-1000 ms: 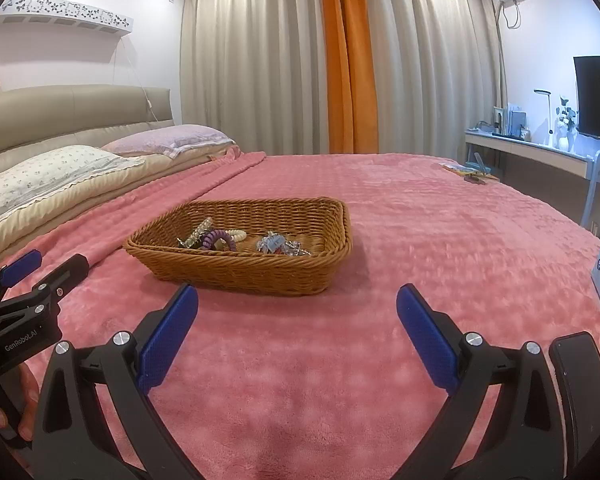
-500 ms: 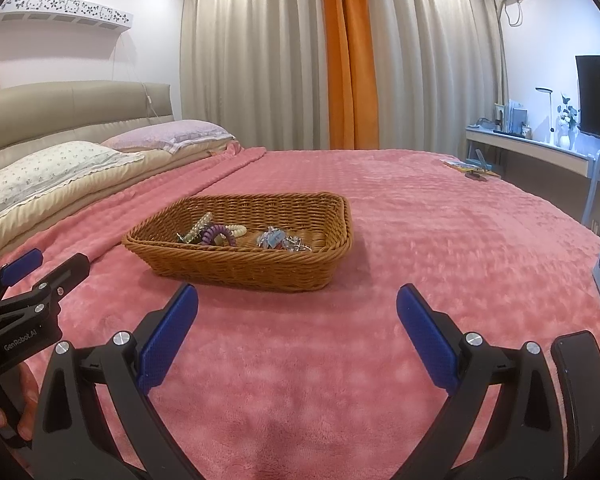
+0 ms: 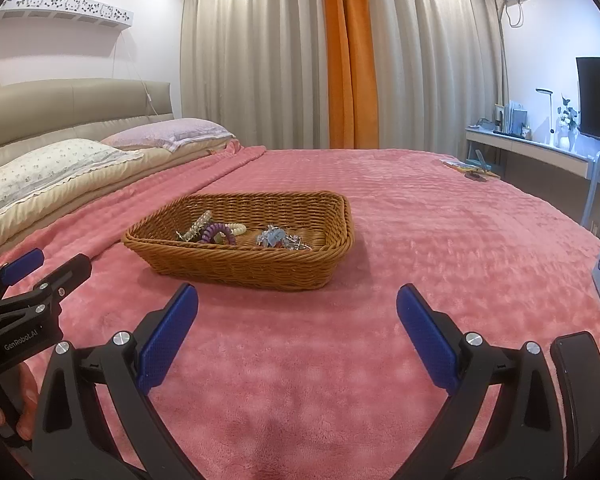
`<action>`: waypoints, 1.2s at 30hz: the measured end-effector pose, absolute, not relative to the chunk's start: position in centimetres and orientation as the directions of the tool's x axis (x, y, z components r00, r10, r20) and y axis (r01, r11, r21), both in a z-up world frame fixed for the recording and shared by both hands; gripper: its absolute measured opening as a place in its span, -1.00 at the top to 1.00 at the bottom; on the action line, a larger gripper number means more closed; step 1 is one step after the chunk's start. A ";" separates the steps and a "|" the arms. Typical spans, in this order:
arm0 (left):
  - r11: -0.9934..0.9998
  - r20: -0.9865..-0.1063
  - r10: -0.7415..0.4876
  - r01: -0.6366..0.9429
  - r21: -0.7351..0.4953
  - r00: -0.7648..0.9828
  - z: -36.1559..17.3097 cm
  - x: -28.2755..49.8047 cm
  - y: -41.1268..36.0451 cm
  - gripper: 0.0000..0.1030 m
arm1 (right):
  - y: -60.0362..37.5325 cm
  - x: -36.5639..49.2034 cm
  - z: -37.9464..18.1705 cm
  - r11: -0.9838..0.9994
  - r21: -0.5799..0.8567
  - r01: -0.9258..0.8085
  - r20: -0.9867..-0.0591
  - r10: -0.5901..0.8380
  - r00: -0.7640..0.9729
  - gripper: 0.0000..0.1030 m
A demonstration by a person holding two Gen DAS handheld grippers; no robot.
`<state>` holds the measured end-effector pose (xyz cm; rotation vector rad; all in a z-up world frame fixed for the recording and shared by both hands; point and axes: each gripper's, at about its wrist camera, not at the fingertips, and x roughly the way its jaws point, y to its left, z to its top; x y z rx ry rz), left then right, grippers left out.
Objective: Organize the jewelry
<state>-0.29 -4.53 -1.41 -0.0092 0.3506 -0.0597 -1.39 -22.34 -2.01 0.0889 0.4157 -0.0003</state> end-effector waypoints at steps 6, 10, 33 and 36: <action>0.998 -0.346 -0.065 0.063 -0.017 0.936 -1.5 -0.3 -4.5 -0.85 | -22.3 -1.4 -2.2 0.997 0.071 0.018 -0.404 0.012 0.915 -0.85; 0.998 -0.345 -0.064 0.062 -0.016 0.936 -1.5 -0.3 -4.6 -0.85 | -22.2 -1.5 -2.1 0.998 0.066 0.019 -0.400 0.009 0.916 -0.84; 0.999 -0.350 -0.032 0.027 -0.020 0.936 -1.5 -0.3 -4.2 -0.85 | -22.2 -1.5 -2.1 0.998 0.063 0.019 -0.401 0.008 0.916 -0.85; 0.999 -0.354 -0.031 0.026 -0.019 0.935 -1.5 -0.4 -4.2 -0.85 | -22.2 -1.5 -2.1 0.998 0.061 0.019 -0.400 0.007 0.917 -0.85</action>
